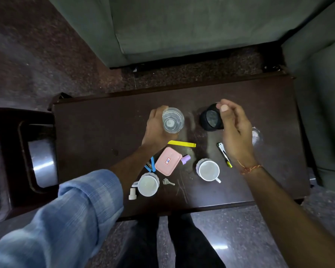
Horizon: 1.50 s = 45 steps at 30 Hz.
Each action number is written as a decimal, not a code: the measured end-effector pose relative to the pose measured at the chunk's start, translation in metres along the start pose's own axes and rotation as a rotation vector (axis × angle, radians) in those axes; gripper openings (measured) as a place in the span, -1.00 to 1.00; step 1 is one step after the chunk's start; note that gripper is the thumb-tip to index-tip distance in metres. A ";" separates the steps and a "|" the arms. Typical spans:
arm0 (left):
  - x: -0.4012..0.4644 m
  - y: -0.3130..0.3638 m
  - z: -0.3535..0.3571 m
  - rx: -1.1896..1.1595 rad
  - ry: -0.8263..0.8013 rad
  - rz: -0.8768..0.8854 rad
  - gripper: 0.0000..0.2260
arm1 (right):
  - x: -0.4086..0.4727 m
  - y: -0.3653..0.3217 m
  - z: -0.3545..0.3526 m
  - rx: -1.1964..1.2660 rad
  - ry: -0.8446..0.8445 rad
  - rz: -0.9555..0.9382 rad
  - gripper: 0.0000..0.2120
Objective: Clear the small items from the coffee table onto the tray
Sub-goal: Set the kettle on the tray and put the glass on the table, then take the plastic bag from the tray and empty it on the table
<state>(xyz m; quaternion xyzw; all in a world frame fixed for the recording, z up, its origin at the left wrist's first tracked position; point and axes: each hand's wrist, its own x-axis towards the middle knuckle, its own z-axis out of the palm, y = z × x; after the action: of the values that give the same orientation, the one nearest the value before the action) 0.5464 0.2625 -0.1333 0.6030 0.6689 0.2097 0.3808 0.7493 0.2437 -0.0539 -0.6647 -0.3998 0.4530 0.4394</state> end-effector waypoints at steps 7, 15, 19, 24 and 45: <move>-0.004 0.001 0.004 -0.008 -0.015 0.019 -0.24 | 0.003 -0.004 0.000 0.036 0.019 0.016 -0.68; -0.028 0.035 -0.035 -0.045 -0.135 -0.023 0.07 | -0.004 -0.036 -0.003 -0.003 0.000 0.006 -0.61; -0.045 0.059 -0.074 -0.049 -0.084 0.027 0.05 | -0.013 -0.073 -0.001 -0.018 -0.044 -0.042 -0.60; -0.069 0.089 -0.131 -0.054 0.042 0.069 -0.10 | -0.028 -0.125 0.001 -0.034 -0.133 -0.104 -0.63; -0.237 -0.045 -0.396 -0.092 0.450 -0.111 -0.21 | -0.170 -0.248 0.317 -0.161 -0.704 -0.278 -0.51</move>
<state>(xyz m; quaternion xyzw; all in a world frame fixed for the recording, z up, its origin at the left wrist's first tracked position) 0.2110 0.0956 0.1404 0.4855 0.7587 0.3478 0.2602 0.3684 0.2290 0.1588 -0.4402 -0.6470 0.5567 0.2788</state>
